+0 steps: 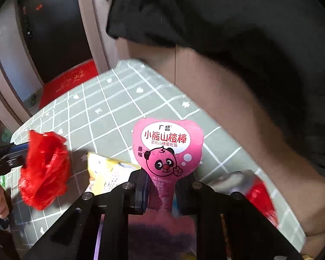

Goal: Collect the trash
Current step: 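Carry the red bag and pink packet over the bin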

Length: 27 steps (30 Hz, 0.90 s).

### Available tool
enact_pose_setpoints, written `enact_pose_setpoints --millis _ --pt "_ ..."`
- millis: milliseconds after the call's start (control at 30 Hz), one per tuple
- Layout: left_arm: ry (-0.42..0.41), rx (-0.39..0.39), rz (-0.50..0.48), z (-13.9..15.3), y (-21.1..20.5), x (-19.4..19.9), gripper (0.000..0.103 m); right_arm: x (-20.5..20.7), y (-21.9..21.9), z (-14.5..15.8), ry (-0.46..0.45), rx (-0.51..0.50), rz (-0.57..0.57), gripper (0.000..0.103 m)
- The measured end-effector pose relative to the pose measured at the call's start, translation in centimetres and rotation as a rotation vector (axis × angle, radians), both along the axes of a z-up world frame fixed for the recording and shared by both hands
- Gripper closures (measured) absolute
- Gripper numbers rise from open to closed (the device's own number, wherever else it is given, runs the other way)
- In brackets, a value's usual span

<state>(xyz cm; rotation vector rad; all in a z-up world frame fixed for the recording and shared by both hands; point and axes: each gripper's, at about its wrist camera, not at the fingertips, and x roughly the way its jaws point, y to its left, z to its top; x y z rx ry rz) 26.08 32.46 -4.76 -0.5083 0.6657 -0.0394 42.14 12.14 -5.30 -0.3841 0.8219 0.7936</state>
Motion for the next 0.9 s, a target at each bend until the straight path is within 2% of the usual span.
enact_pose_setpoints --millis 167,433,633,900 --pt "-0.047 0.057 0.016 2.1 -1.9 -0.6 0.080 -2.3 -2.6 3.8 -0.104 0.096 -0.035 0.085" --pt "-0.149 0.143 0.033 6.9 -5.7 -1.7 0.080 -5.6 -8.1 9.1 -0.165 0.270 -0.079 0.085" --pt "-0.179 0.193 0.011 8.8 -9.3 -1.6 0.080 -7.4 -12.8 10.5 -0.185 0.320 -0.117 0.086" --pt "-0.242 0.278 -0.074 10.7 -17.2 -1.3 0.080 -10.2 -20.0 10.6 -0.240 0.324 -0.198 0.086"
